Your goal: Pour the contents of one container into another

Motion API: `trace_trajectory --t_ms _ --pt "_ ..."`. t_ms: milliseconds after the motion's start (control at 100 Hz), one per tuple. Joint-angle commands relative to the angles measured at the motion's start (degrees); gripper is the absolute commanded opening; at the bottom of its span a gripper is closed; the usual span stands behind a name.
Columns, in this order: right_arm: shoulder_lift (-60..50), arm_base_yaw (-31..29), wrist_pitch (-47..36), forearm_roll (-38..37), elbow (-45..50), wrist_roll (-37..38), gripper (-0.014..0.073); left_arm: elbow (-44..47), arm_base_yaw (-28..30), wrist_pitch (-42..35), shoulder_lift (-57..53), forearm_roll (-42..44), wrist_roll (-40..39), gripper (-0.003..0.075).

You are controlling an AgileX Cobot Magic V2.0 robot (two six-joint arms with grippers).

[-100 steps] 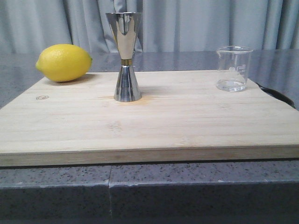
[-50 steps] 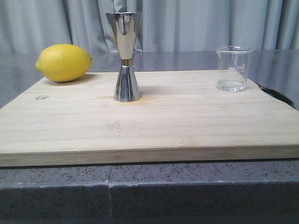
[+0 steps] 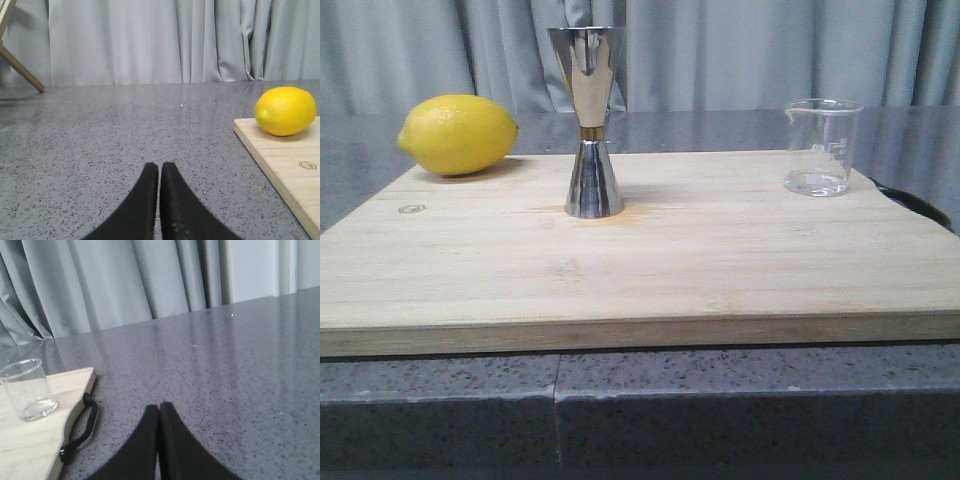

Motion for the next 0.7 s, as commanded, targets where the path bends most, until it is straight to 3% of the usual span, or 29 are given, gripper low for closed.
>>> trace_trajectory --t_ms 0,220,370,520,690 --pt "-1.4 -0.1 -3.7 0.1 0.9 -0.3 -0.0071 0.3 0.0 -4.5 -1.4 -0.3 -0.2 -0.0019" --pt "-1.4 -0.1 -3.2 0.1 1.0 -0.3 -0.0071 0.3 0.0 -4.5 -1.4 -0.3 -0.2 -0.0019" --pt "-1.4 -0.1 -7.4 0.8 1.0 -0.6 -0.0071 0.3 0.0 -4.5 -1.4 -0.3 -0.2 -0.0019" --pt "-1.4 -0.1 -9.0 2.4 1.0 -5.8 -0.0071 0.3 0.0 -4.5 -1.4 -0.3 -0.2 -0.0019" --pt "-1.4 -0.1 -8.9 4.2 1.0 -5.7 -0.0071 0.3 0.0 -4.5 -1.4 -0.3 -0.2 -0.0019"
